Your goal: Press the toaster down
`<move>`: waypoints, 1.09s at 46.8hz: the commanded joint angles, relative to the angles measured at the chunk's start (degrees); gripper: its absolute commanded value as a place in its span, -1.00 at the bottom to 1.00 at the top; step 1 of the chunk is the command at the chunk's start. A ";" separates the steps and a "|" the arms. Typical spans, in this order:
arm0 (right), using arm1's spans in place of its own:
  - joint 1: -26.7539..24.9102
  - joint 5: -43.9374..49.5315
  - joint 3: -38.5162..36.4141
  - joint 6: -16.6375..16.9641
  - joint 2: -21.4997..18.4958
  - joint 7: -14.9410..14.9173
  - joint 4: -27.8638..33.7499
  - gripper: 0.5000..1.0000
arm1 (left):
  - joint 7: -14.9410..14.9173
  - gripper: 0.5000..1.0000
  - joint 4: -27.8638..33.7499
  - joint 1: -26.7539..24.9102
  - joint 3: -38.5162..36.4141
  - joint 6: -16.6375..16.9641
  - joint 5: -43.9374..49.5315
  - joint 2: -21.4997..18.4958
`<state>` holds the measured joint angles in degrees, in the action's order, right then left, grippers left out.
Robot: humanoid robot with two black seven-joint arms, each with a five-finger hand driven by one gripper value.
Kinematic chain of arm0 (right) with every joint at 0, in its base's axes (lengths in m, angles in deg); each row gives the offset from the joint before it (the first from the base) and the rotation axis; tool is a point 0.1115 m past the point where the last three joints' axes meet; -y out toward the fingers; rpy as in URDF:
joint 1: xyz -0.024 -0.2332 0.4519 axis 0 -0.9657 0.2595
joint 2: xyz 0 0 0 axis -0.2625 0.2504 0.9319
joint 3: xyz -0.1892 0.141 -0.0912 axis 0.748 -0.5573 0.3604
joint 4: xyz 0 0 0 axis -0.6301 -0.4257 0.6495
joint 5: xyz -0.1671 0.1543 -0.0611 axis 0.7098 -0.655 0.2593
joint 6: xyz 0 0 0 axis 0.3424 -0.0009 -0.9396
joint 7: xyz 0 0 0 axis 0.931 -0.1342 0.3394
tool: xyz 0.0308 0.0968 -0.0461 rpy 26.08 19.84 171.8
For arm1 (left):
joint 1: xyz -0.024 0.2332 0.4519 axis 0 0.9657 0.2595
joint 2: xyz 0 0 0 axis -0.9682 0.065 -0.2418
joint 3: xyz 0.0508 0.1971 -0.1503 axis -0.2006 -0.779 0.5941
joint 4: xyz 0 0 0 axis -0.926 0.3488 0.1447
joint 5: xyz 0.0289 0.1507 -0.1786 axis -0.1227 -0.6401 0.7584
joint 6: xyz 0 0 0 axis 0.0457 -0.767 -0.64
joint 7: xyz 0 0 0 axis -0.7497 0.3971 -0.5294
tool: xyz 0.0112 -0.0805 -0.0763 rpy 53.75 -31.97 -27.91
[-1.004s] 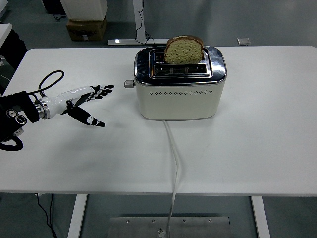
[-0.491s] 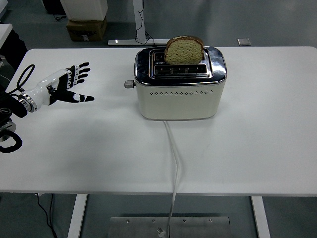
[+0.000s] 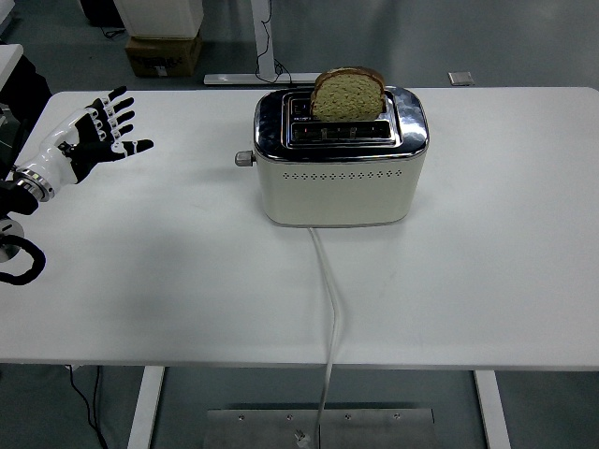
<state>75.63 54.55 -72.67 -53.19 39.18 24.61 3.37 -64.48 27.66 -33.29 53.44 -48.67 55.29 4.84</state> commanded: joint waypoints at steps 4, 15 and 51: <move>-0.05 0.01 0.02 0.00 0.00 0.00 -0.02 0.99 | 0.00 1.00 -1.25 -0.55 0.17 0.12 7.54 0.25; -0.05 0.01 0.02 0.00 0.00 0.00 0.06 0.99 | 0.00 1.00 -8.01 -0.55 0.78 -0.05 14.58 3.76; 0.04 0.01 0.02 0.00 0.00 0.00 -0.02 1.00 | -0.17 1.00 -14.61 -1.70 10.63 -0.05 15.02 10.71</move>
<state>75.58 54.55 -72.66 -53.19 39.18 24.61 3.37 -64.66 13.17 -34.89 64.05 -48.77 70.27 15.54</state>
